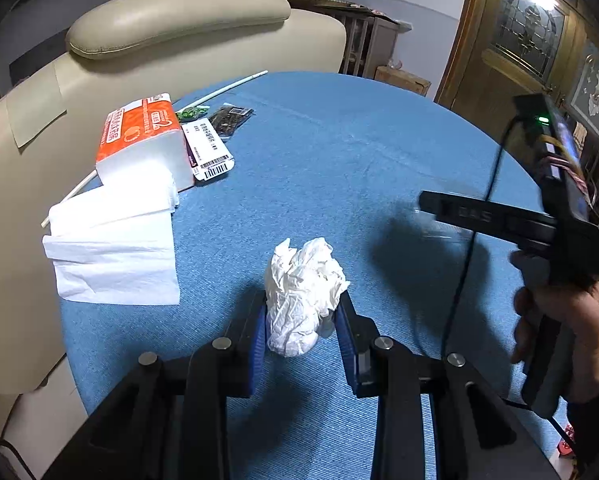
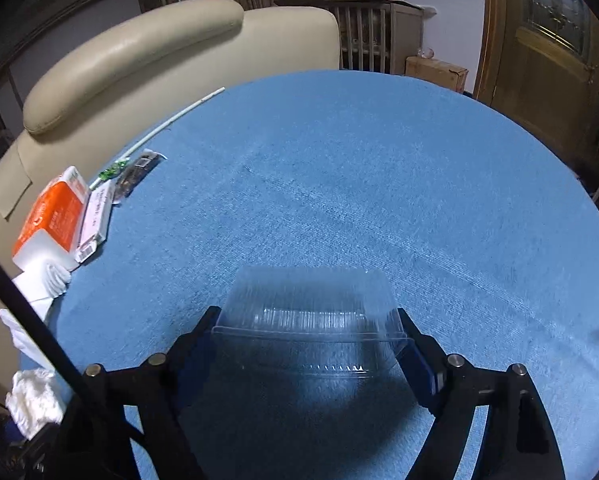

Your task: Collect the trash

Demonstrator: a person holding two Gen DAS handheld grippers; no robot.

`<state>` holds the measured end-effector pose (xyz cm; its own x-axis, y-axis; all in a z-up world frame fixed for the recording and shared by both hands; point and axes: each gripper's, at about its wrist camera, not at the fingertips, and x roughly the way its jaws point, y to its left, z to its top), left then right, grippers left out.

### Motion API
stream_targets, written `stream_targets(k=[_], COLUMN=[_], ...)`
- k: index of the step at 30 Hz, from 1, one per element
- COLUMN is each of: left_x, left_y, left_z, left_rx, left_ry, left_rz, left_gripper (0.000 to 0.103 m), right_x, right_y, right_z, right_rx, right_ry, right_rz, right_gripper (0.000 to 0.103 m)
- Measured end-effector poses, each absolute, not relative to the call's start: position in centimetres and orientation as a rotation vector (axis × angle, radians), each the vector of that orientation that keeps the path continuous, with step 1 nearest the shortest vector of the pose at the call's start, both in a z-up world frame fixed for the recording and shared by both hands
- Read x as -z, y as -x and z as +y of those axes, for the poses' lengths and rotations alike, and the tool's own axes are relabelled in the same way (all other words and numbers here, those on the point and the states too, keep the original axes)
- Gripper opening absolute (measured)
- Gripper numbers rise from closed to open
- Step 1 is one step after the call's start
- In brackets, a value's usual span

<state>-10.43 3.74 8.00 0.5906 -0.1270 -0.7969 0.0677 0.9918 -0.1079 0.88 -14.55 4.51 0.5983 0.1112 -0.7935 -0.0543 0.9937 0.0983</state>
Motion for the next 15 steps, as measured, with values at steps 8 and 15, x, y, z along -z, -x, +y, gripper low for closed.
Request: stream_targets(k=[8, 15], left_x=[-7.5, -7.0], left_y=[10.5, 11.0], left_z=[2.7, 0.1], left_rx=[0.107, 0.131], left_ry=[0.049, 0.004], left_rz=[0.963, 0.980], left_gripper=[0.034, 0.034], right_x=[-7.2, -7.6], right_y=[3.8, 9.8], right_z=[-17.5, -20.7], right_rx=[-0.108, -0.102], right_ry=[-0.139, -0.221], right_rz=[0.872, 0.857], right_gripper=[0.084, 0.084])
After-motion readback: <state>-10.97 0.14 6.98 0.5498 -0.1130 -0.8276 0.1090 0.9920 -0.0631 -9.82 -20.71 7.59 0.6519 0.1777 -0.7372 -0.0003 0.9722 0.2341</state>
